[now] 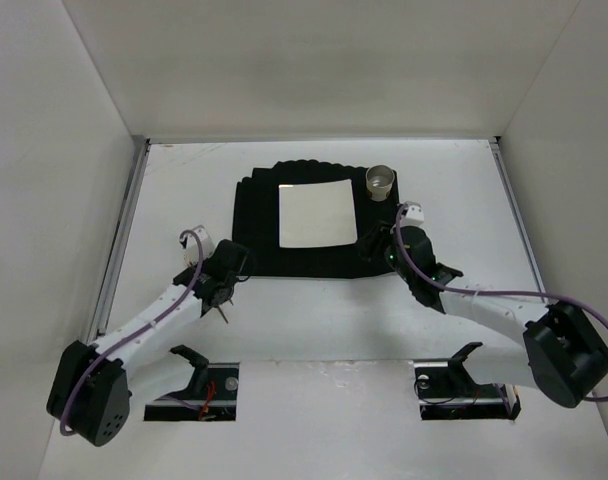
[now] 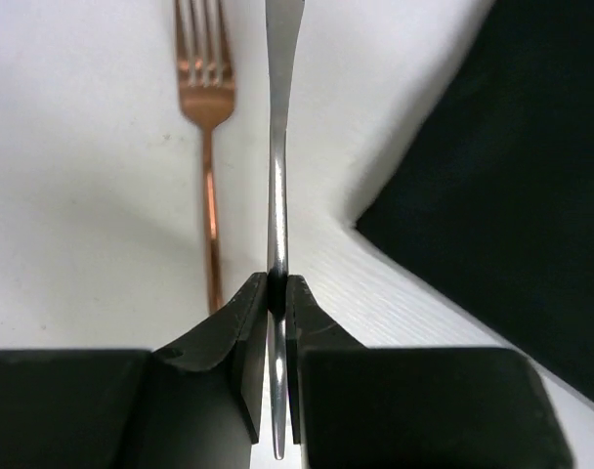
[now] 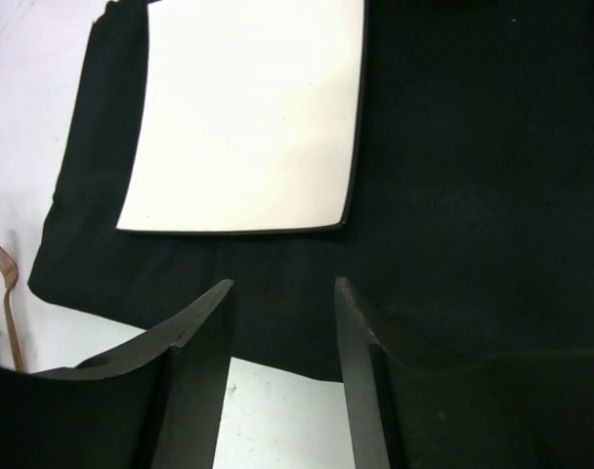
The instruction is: Set the dinner table for one person
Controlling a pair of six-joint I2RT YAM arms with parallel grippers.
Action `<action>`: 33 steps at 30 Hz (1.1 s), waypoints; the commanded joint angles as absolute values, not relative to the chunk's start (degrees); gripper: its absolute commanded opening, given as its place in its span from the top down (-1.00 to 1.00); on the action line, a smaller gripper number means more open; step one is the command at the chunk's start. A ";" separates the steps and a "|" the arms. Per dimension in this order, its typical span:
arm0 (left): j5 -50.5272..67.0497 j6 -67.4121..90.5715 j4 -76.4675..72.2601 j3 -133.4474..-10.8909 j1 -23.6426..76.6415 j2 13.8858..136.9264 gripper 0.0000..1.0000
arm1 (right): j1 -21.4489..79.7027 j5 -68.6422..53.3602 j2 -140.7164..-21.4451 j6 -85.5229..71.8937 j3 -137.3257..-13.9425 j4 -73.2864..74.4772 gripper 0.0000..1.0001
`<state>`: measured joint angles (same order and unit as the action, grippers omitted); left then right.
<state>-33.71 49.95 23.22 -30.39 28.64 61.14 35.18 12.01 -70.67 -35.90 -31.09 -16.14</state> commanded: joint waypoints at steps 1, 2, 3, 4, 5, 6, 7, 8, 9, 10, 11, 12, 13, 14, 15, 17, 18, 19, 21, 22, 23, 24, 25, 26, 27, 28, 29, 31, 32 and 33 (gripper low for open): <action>-37.09 48.17 29.00 -39.26 31.67 58.00 0.96 | 34.32 12.74 -69.00 -36.12 -30.76 -19.60 -0.06; -36.65 47.21 28.83 -42.25 33.25 59.31 0.96 | 33.97 13.01 -68.91 -36.12 -30.59 -19.51 -0.07; -36.48 46.41 28.48 -44.54 34.66 60.72 0.96 | 33.71 13.27 -68.65 -36.30 -30.50 -19.34 -0.08; -36.39 45.62 27.43 -47.52 36.76 62.99 0.95 | 33.27 13.62 -68.21 -36.56 -30.15 -19.07 -0.09; -36.30 44.48 25.59 -50.42 38.96 65.63 0.95 | 32.48 14.32 -67.25 -37.08 -29.71 -18.81 -0.12; -36.04 43.34 23.05 -53.06 40.98 68.61 0.94 | 31.60 15.20 -66.19 -37.52 -29.10 -18.63 -0.13; -35.60 42.29 21.11 -55.09 42.13 71.08 0.94 | 30.81 15.99 -65.31 -38.14 -28.57 -18.55 -0.14; -34.55 40.88 18.40 -57.80 43.62 74.58 0.94 | 29.50 17.21 -64.00 -39.01 -27.61 -18.28 -0.15; -33.06 39.48 15.93 -60.70 44.94 78.19 0.94 | 28.01 18.10 -62.77 -39.89 -26.73 -18.11 -0.15; -31.83 38.51 14.26 -62.91 45.74 80.92 0.94 | 26.43 18.63 -61.45 -40.86 -25.94 -17.58 -0.16; -30.25 37.54 12.32 -65.80 47.05 84.43 0.94 | 24.84 18.98 -60.04 -41.83 -25.23 -16.88 -0.18; -29.36 37.01 11.17 -67.83 47.85 87.07 0.94 | 23.26 19.33 -58.72 -42.88 -24.44 -16.27 -0.19; -28.31 36.65 9.94 -70.55 48.90 90.49 0.94 | 21.85 19.86 -57.58 -43.85 -23.74 -15.91 -0.21; -27.26 36.39 9.06 -73.62 50.04 94.18 0.94 | 20.53 20.39 -56.79 -44.64 -23.03 -15.82 -0.21; -26.29 36.13 8.62 -75.74 50.84 96.65 0.94 | 19.48 20.48 -56.26 -45.34 -22.42 -15.65 -0.21; -24.36 35.69 7.56 -81.10 52.42 102.72 0.94 | 18.59 19.78 -55.72 -46.40 -21.80 -15.73 -0.21; -23.56 35.68 7.30 -83.04 52.95 104.75 0.94 | 18.59 19.51 -55.72 -46.49 -21.80 -15.82 -0.21; -22.95 35.86 7.03 -85.32 53.39 107.20 0.94 | 18.50 19.34 -55.90 -46.49 -21.80 -15.91 -0.21; -21.98 35.95 6.86 -89.37 54.27 111.16 0.94 | 18.24 19.34 -56.42 -46.76 -21.62 -16.26 -0.21; -21.62 36.30 6.77 -90.60 54.44 112.31 0.94 | 18.24 19.16 -56.51 -46.84 -21.53 -16.35 -0.21; -21.45 36.39 6.33 -92.01 54.62 113.80 0.94 | 18.24 18.73 -56.60 -46.85 -21.53 -16.52 -0.21; -21.18 36.56 5.72 -93.15 54.71 115.12 0.94 | 18.24 18.37 -56.60 -46.85 -21.53 -16.61 -0.21; -20.92 36.91 5.45 -94.03 54.80 116.01 0.94 | 18.24 18.20 -56.43 -46.85 -21.53 -16.61 -0.21; -20.66 37.61 5.28 -95.09 54.80 117.15 0.94 | 18.15 18.28 -56.25 -46.85 -21.36 -16.70 -0.21; -20.39 38.23 5.27 -96.05 54.71 118.20 0.94 | 17.89 18.37 -55.99 -46.93 -21.10 -16.79 -0.21; -19.87 38.75 5.27 -96.76 54.62 119.17 0.94 | 17.54 18.28 -55.64 -47.19 -20.83 -16.96 -0.21; -19.60 39.11 5.19 -97.20 54.54 119.96 0.94 | 17.27 18.11 -55.37 -47.46 -20.66 -17.14 -0.21; -19.34 40.16 4.57 -97.64 54.53 121.63 0.94 | 17.09 17.75 -54.58 -47.55 -20.39 -17.23 -0.21; -19.07 40.86 4.31 -97.91 54.53 122.51 0.94 | 17.09 17.93 -54.49 -47.37 -20.39 -17.23 -0.21; -18.72 41.48 4.31 -98.35 54.53 123.48 0.94 | 17.09 18.02 -54.58 -47.37 -20.30 -17.23 -0.21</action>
